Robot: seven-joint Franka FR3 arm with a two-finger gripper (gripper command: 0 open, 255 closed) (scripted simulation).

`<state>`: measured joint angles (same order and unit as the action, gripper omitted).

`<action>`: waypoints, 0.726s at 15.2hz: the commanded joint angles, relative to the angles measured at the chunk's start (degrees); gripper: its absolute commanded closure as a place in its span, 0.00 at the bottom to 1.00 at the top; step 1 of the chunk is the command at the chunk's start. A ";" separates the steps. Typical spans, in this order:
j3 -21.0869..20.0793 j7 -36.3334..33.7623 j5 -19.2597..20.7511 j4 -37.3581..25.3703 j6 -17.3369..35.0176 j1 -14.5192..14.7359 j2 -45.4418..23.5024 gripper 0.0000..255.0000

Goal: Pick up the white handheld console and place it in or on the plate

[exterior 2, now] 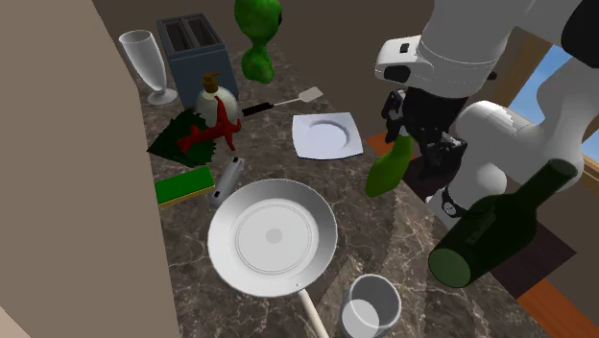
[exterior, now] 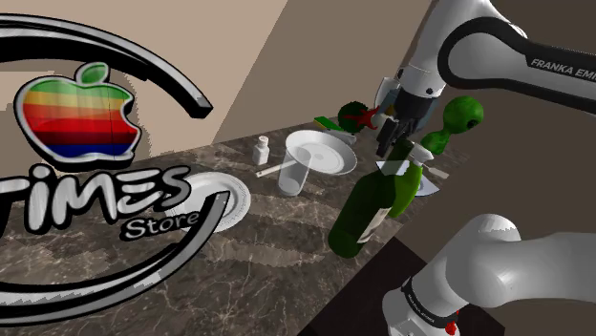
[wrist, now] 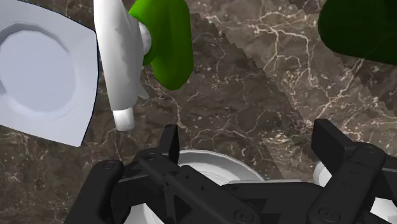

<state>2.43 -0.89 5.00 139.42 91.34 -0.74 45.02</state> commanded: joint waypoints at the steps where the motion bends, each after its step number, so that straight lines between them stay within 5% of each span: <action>1: 0.00 0.00 0.00 0.00 0.00 0.00 0.00 0.00; 11: 13.19 24.00 7.98 -4.23 11.44 0.98 -14.37 0.00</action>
<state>14.42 20.46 12.52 136.47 101.88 -0.02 32.60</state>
